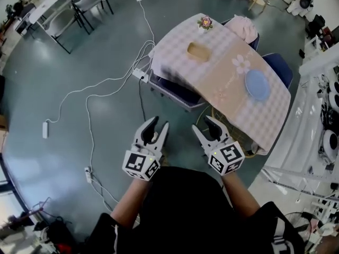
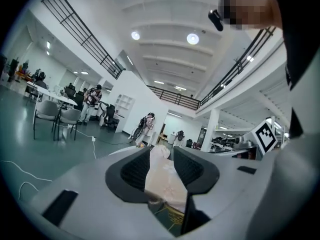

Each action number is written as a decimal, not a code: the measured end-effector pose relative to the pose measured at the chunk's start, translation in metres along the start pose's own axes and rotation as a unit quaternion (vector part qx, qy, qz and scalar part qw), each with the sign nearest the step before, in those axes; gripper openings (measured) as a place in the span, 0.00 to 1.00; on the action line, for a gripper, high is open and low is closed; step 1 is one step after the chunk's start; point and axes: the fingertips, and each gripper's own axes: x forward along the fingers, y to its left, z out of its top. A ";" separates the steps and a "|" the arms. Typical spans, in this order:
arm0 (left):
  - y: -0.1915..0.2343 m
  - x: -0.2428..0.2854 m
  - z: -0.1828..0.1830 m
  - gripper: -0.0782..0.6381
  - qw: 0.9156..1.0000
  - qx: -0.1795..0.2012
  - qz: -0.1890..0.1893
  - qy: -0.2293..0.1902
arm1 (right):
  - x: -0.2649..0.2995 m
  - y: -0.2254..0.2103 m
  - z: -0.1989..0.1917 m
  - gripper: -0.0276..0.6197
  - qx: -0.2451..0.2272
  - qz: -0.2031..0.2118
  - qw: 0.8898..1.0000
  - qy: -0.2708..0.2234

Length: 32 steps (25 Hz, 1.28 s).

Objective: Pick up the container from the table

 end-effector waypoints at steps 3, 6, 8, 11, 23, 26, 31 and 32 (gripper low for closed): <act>0.037 0.030 0.037 0.29 1.000 -0.003 -0.019 -0.005 | 0.057 -0.001 0.031 0.30 -0.012 -0.002 1.000 0.007; 0.067 0.062 0.075 0.29 0.999 0.014 -0.039 -0.021 | 0.106 -0.001 0.051 0.31 -0.004 0.004 1.000 0.013; 0.084 0.079 0.092 0.29 0.998 0.024 -0.049 -0.026 | 0.132 -0.002 0.059 0.31 0.004 0.004 1.000 0.008; 0.106 0.098 0.102 0.29 0.998 0.027 -0.052 -0.024 | 0.159 -0.009 0.067 0.31 -0.015 -0.007 1.000 0.011; 0.130 0.169 0.101 0.29 0.999 0.007 -0.036 0.006 | 0.211 -0.134 0.055 0.31 -0.027 -0.061 0.996 0.058; 0.131 0.191 0.100 0.29 0.999 0.014 -0.035 0.014 | 0.222 -0.177 0.052 0.31 -0.010 -0.075 0.995 0.063; 0.130 0.233 0.091 0.29 0.999 0.009 -0.024 0.032 | 0.242 -0.243 0.030 0.31 0.012 -0.084 0.993 0.087; 0.129 0.242 0.088 0.29 0.999 0.008 -0.023 0.036 | 0.247 -0.255 0.024 0.31 0.013 -0.083 0.992 0.094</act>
